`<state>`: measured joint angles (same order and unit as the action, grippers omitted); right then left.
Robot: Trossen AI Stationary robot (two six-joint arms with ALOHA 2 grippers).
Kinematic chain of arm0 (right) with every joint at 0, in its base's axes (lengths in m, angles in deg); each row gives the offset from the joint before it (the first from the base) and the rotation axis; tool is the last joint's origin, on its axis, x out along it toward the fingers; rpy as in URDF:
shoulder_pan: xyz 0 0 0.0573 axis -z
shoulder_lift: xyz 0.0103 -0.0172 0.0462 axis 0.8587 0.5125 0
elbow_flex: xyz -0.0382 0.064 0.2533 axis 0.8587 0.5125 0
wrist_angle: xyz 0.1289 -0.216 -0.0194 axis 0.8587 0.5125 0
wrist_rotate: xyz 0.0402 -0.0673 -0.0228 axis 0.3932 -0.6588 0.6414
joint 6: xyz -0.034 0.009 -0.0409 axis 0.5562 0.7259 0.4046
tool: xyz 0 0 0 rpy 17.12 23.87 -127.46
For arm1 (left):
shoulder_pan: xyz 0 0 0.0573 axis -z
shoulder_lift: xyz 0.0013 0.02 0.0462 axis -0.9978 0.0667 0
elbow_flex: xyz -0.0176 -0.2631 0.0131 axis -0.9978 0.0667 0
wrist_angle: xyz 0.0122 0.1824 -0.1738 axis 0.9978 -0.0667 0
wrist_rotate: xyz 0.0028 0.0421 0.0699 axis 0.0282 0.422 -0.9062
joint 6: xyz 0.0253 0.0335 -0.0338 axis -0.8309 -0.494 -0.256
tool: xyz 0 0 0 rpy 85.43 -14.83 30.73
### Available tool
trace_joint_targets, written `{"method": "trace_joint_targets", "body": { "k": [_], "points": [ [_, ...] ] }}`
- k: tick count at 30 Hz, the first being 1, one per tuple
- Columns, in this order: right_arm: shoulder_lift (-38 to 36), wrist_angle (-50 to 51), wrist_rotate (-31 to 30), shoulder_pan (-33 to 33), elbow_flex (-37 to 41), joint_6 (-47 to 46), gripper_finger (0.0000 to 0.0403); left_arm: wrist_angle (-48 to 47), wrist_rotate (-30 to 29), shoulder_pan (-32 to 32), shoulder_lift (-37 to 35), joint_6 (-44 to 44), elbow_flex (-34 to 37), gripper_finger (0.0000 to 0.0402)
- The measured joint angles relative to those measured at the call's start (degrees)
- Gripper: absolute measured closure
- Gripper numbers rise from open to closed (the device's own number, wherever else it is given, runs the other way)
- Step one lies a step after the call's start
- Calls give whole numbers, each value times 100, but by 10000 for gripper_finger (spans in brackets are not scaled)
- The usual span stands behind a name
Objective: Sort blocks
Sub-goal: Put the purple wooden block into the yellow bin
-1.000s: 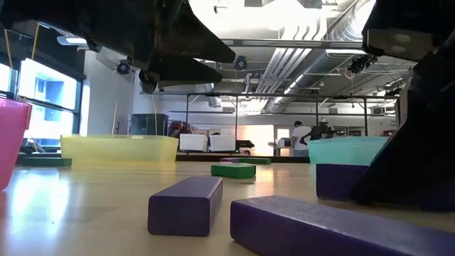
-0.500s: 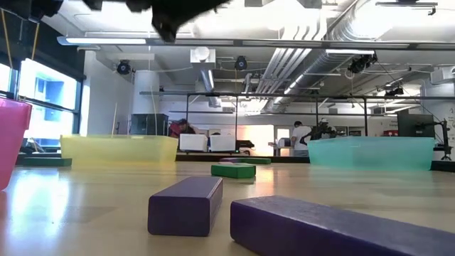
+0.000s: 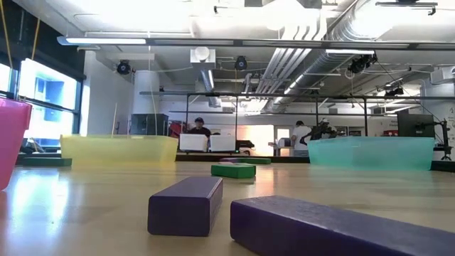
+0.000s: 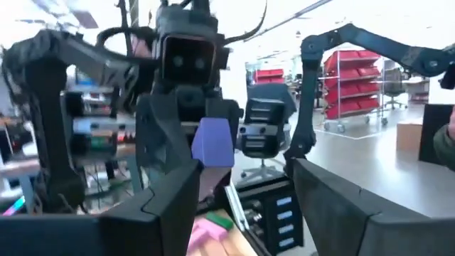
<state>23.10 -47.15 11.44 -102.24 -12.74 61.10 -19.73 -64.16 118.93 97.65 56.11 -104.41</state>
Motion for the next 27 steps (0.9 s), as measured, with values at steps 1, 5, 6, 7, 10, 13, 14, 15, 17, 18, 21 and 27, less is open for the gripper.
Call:
{"method": "trace_joint_targets", "body": {
  "k": [1,5,6,7,10,13,14,15,17,18,21,27],
  "points": [
    [0,-21,37,18,-1,5,365,-13,-51,35,5,-117,-68,191],
    [2,-129,171,83,-1,72,365,-18,-597,122,3,-352,-229,204],
    [2,-183,147,84,-1,143,365,-32,-603,122,3,-364,-243,207],
    [2,-227,141,85,-1,169,365,-54,-632,119,3,-365,-256,211],
    [2,-262,143,83,-1,195,365,-98,-669,118,4,-291,-283,224],
    [2,-267,150,88,-1,193,365,-137,-726,109,5,-224,-283,242],
    [2,-267,151,97,-1,188,365,-139,-727,107,5,-211,-283,249],
    [2,-267,150,105,-1,184,365,-139,-725,102,5,-200,-283,258],
    [2,-269,154,112,-1,174,365,-145,-730,90,3,-166,-283,278],
    [2,-269,159,118,-1,175,365,-150,-730,86,4,-165,-283,288],
    [2,-263,196,136,-1,156,364,-182,-762,84,3,-170,-283,324],
    [2,-179,187,142,0,90,363,-191,-899,87,-1,-252,-280,373]
  ]
}}
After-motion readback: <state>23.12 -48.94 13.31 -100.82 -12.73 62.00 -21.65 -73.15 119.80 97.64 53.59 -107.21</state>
